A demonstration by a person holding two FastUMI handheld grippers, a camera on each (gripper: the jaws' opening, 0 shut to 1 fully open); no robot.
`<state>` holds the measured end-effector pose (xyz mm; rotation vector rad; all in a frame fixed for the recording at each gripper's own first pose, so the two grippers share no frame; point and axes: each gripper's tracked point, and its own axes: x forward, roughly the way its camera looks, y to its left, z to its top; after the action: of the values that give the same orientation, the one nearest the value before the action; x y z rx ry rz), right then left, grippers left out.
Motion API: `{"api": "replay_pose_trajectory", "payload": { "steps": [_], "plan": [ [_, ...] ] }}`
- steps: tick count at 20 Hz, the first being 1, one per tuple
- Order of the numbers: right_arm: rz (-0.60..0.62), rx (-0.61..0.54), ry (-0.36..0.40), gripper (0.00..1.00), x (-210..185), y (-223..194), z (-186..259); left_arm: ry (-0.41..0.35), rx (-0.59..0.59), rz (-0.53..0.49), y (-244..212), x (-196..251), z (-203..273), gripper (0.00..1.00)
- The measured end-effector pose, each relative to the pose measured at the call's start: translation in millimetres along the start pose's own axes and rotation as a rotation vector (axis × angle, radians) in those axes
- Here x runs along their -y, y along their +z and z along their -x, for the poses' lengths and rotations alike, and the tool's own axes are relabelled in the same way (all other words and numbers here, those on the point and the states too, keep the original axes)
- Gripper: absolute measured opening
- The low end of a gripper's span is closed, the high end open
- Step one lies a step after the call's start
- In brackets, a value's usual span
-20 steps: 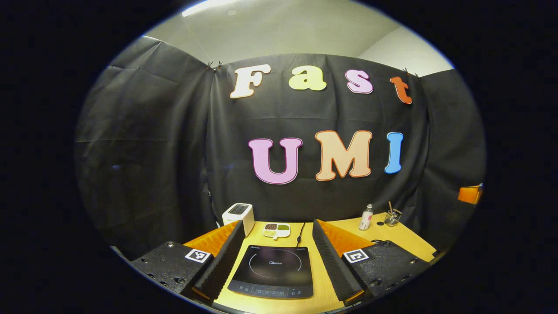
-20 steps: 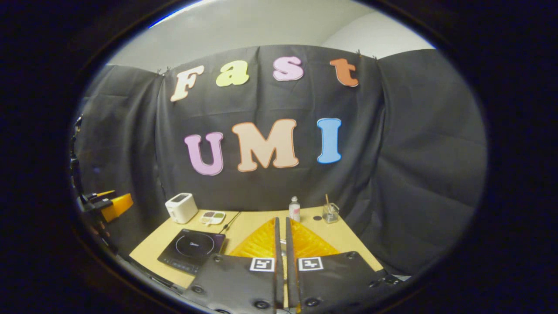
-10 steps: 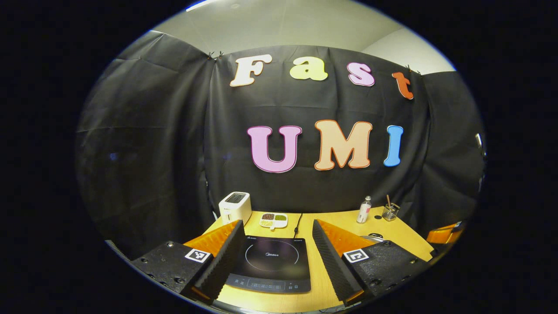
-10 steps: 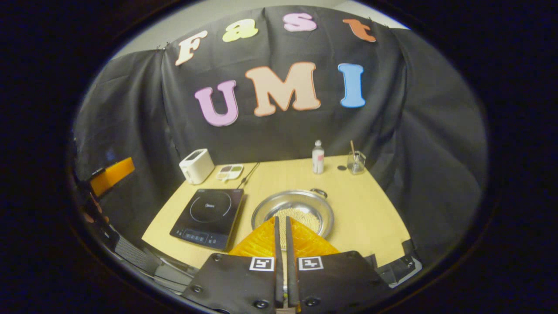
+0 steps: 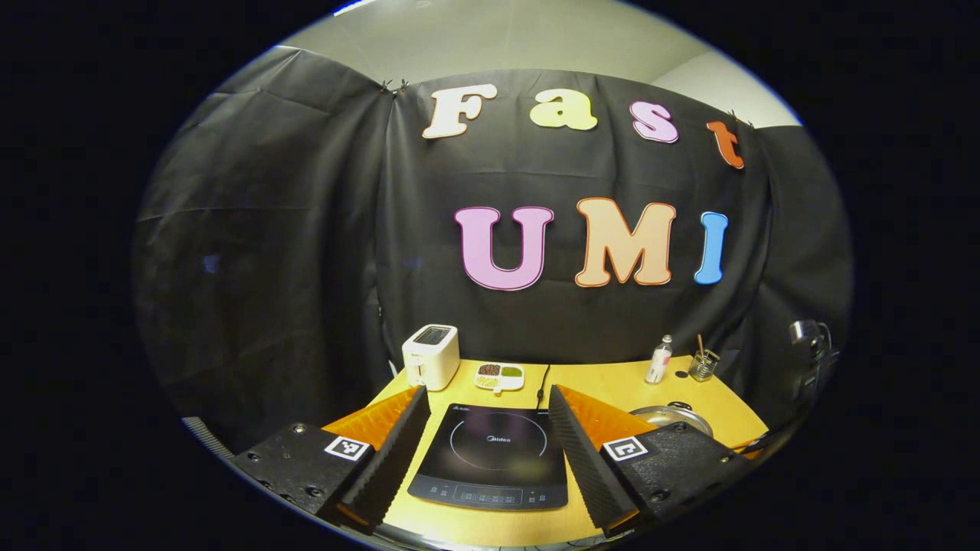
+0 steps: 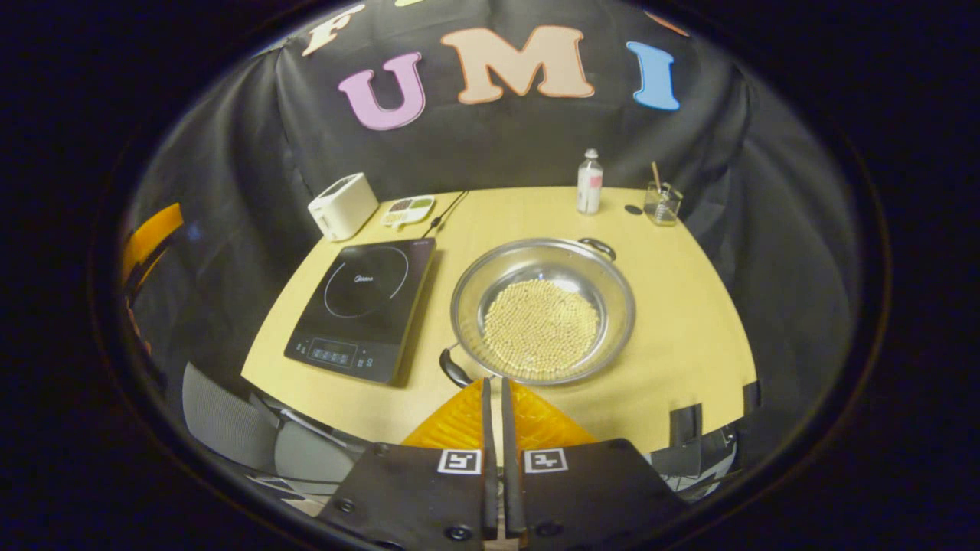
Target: First push the handle of the pot to place it horizontally, then grasp the pot with both hands and set it on the induction cooktop.
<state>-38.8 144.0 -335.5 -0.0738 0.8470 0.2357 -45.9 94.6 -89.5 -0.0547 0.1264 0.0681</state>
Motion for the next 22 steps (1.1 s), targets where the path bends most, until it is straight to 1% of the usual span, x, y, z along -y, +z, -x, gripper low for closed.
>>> {"api": "replay_pose_trajectory", "payload": {
  "steps": [1,2,3,4,5,6,7,9,10,11,12,13,14,16,19,20,21,22],
  "plan": [
    [0.003,-0.028,-0.003,0.00,-0.4,-6.0,-9.1,0.005,-0.005,0.000,-2.5,-2.5,-0.6,0.95],
    [0.007,-0.056,-0.007,0.06,-0.3,-12.4,-17.5,0.010,-0.010,0.000,-4.4,-5.6,-1.1,0.95],
    [0.011,-0.082,-0.006,0.06,-1.0,-18.8,-26.1,0.015,-0.015,0.000,-8.4,-7.7,-1.8,0.95],
    [0.010,-0.109,-0.004,0.00,-1.0,-23.8,-34.1,0.019,-0.021,0.000,-11.3,-9.5,-2.5,0.95],
    [0.009,-0.140,0.000,0.00,-1.6,-30.5,-44.6,0.023,-0.029,0.000,-15.1,-11.3,-4.0,0.95],
    [0.005,-0.171,0.000,0.00,-1.0,-35.9,-53.0,0.026,-0.038,0.000,-18.0,-12.6,-5.3,0.92],
    [0.000,-0.198,0.004,0.06,-0.8,-42.0,-61.6,0.030,-0.050,-0.002,-23.3,-13.7,-5.7,0.92],
    [-0.010,-0.240,-0.003,0.06,2.0,-51.0,-76.9,0.035,-0.063,-0.005,-28.1,-16.9,-6.4,0.92],
    [-0.013,-0.256,-0.008,0.07,3.0,-54.7,-83.8,0.033,-0.068,-0.006,-29.4,-17.7,-6.3,0.96],
    [-0.011,-0.273,-0.019,0.06,5.5,-58.9,-91.2,0.033,-0.072,-0.009,-31.3,-18.5,-6.7,0.95],
    [-0.002,-0.284,-0.038,0.06,9.8,-61.1,-98.3,0.033,-0.074,-0.015,-32.9,-19.8,-7.0,0.92],
    [0.013,-0.292,-0.063,0.06,14.6,-63.6,-104.3,0.035,-0.077,-0.021,-35.4,-21.6,-7.5,0.96],
    [0.027,-0.294,-0.089,0.06,20.7,-64.4,-109.0,0.035,-0.080,-0.024,-36.6,-22.8,-8.4,0.96],
    [0.039,-0.291,-0.117,0.06,25.9,-65.8,-116.3,0.033,-0.087,-0.015,-40.7,-22.5,-12.8,0.96],
    [0.027,-0.283,-0.115,0.06,19.4,-63.3,-123.6,0.028,-0.099,0.006,-46.7,-22.1,-15.9,0.95],
    [0.013,-0.278,-0.117,0.06,17.5,-62.7,-125.6,0.026,-0.096,0.014,-46.4,-22.0,-17.3,0.92],
    [-0.011,-0.278,-0.115,0.06,14.0,-62.4,-127.7,0.025,-0.094,0.024,-48.0,-21.1,-18.5,0.92],
    [-0.028,-0.273,-0.112,0.06,10.8,-62.7,-129.3,0.023,-0.092,0.037,-49.1,-20.8,-19.4,0.95]
  ]
}}
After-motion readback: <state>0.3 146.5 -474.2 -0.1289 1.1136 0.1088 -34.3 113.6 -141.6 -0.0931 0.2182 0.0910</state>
